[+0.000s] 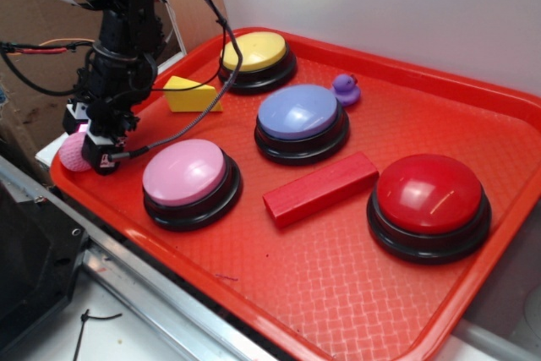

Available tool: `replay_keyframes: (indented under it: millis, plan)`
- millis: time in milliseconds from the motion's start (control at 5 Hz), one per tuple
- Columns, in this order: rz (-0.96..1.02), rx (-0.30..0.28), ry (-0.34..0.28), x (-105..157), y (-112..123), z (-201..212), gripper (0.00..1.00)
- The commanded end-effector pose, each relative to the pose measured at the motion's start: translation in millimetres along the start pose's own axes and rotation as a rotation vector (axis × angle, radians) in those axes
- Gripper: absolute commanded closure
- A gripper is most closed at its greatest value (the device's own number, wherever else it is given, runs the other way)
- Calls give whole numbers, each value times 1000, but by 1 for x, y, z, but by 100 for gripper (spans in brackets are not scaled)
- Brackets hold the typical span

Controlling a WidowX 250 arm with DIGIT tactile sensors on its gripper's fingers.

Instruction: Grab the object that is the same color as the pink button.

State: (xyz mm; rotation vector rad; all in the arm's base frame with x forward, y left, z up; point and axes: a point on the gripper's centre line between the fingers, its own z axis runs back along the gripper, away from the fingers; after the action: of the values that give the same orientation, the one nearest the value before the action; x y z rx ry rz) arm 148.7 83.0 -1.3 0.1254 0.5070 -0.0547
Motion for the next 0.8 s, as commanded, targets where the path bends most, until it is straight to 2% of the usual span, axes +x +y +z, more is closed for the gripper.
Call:
replay_keyframes:
  millis: [0, 200, 600]
  plan:
    - [-23, -72, -204, -16, -10, 64, 100]
    - [-79, -65, -258, -22, -26, 84, 100]
    - [-3, -31, -267, -28, -35, 98, 100]
